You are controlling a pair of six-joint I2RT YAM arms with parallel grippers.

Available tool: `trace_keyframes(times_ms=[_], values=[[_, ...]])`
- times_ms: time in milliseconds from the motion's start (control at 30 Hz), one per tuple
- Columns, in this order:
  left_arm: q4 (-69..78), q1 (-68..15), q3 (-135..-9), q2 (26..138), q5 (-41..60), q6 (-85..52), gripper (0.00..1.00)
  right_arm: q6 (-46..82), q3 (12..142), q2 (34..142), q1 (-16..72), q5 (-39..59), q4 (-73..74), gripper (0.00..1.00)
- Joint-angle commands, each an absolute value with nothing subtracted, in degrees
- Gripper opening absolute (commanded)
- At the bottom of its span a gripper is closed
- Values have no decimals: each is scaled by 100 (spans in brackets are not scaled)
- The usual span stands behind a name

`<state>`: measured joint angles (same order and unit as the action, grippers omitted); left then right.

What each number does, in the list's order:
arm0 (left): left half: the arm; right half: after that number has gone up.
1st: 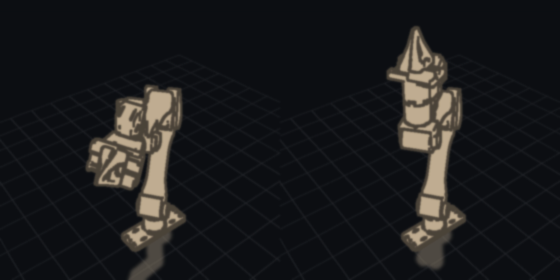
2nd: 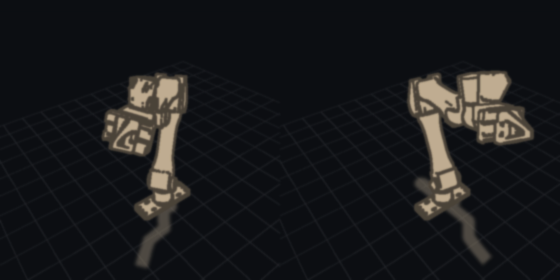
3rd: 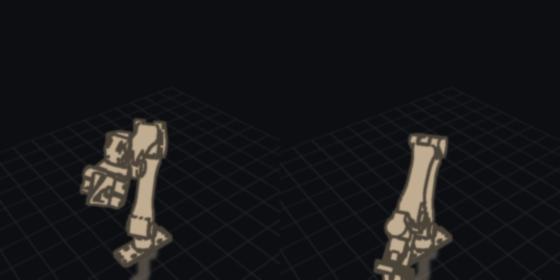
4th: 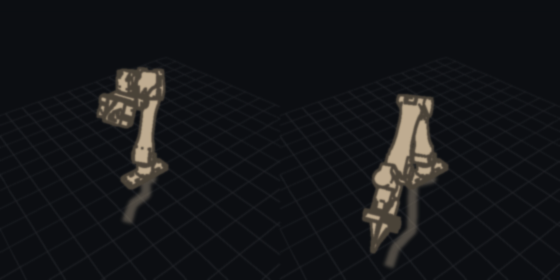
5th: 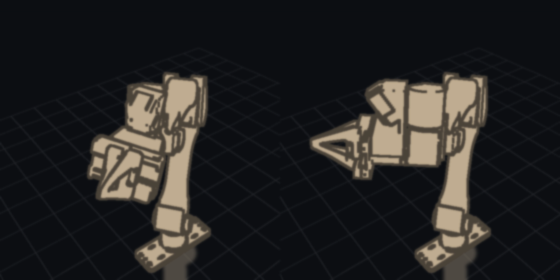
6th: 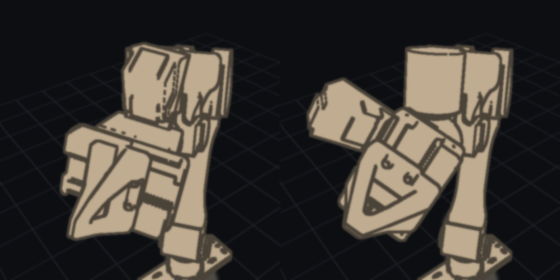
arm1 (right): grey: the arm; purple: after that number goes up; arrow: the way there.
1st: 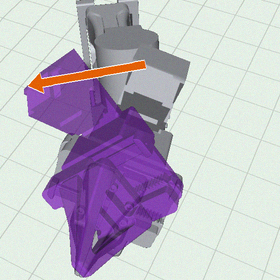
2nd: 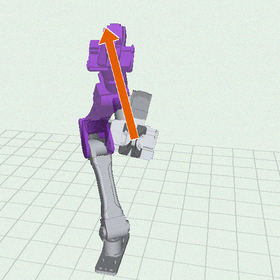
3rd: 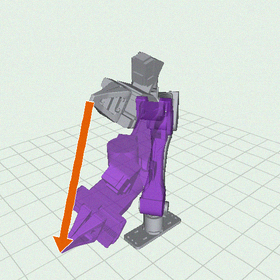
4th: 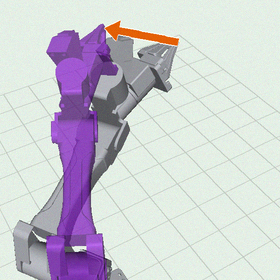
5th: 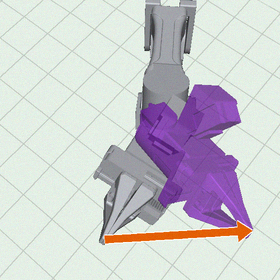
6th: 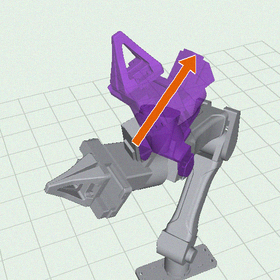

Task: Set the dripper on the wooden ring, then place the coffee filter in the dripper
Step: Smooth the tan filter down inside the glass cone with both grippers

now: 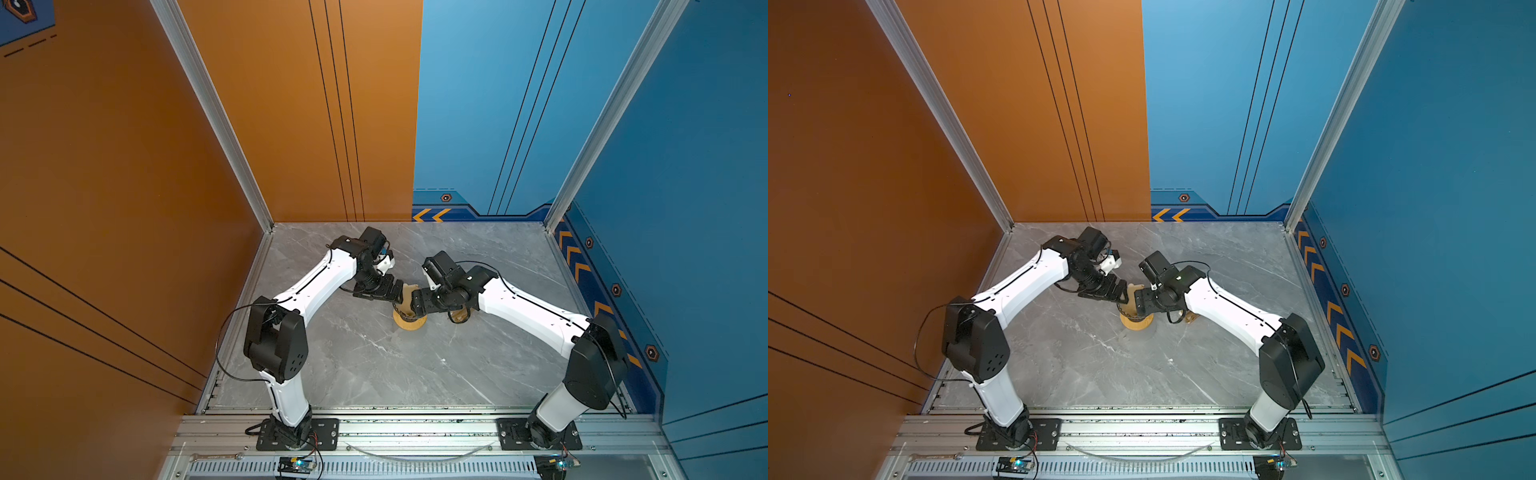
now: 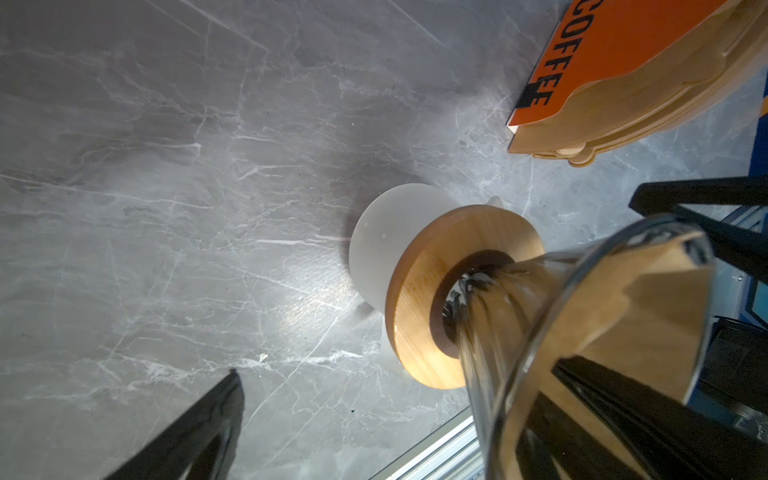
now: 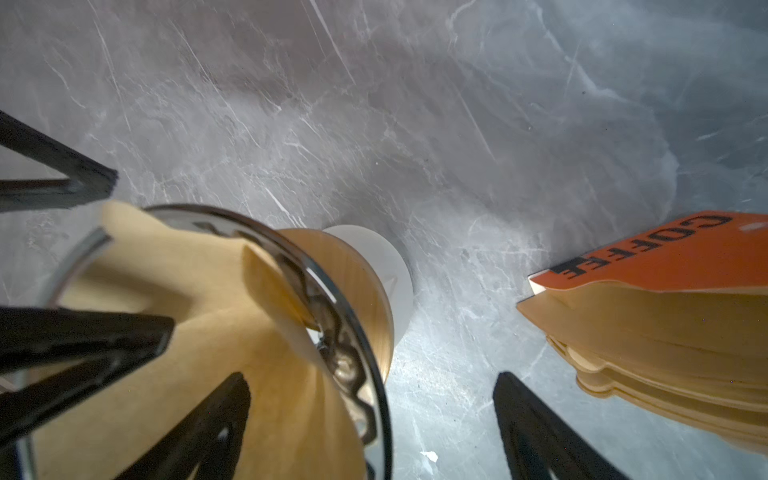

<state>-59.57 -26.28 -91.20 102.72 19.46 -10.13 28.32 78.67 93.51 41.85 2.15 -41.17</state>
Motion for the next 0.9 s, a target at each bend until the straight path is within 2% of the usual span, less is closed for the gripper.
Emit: trace_keyframes(times_ms=[0,267,667,867], values=[[-5880,-2590,-9155,9860,2424,-1006,98,2894,8179,8916,4128,-26,-4263,91],[-5757,-2479,-9097,9720,2863,-1015,98,2911,8246,8934,3815,952,-4260,91],[-5852,-2619,-9045,10017,2579,-1040,98,2940,8229,9401,4111,373,-4569,94],[-5871,-2635,-9088,9894,2328,-972,98,2909,8116,9299,4234,210,-4555,94]])
